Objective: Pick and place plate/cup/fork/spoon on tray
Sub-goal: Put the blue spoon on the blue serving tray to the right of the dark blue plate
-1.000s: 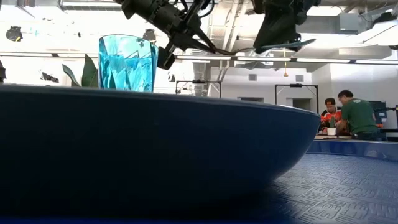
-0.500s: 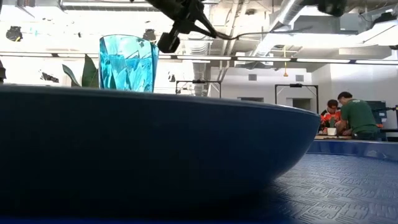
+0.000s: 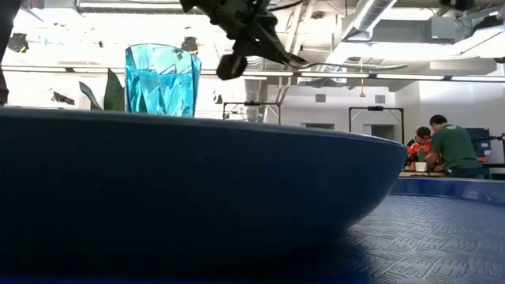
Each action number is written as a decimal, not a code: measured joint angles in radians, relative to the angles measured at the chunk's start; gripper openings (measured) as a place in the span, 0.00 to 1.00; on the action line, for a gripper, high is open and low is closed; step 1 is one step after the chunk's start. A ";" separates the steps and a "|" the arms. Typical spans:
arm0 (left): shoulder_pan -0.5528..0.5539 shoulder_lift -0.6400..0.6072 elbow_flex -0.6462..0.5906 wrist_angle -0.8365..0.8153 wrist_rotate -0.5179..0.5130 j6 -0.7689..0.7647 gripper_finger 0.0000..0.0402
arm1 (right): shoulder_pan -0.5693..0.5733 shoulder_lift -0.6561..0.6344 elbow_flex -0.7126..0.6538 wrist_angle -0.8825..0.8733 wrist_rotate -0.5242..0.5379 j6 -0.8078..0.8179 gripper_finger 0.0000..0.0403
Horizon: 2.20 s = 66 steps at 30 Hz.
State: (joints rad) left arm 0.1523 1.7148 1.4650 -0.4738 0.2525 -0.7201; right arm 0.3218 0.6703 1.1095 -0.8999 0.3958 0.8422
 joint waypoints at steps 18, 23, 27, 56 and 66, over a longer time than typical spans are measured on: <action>-0.101 0.246 0.299 -0.130 -0.006 0.196 0.00 | -0.003 0.005 0.000 -0.054 0.007 0.003 0.53; -0.111 0.353 0.451 -0.268 0.001 0.277 0.00 | -0.003 0.004 0.000 -0.058 0.007 0.004 0.53; -0.121 0.378 0.491 -0.290 0.011 0.313 0.00 | -0.003 0.004 0.000 -0.065 0.007 0.005 0.53; -0.174 0.498 0.489 -0.269 0.181 0.430 0.00 | -0.003 0.023 -0.001 -0.114 0.025 0.022 0.50; -0.182 0.497 0.490 -0.302 0.160 0.446 0.00 | -0.003 0.023 -0.001 -0.117 0.048 0.017 0.49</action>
State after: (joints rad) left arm -0.0292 2.2120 1.9553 -0.7758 0.4130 -0.2741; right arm 0.3185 0.6930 1.1088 -1.0168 0.4434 0.8597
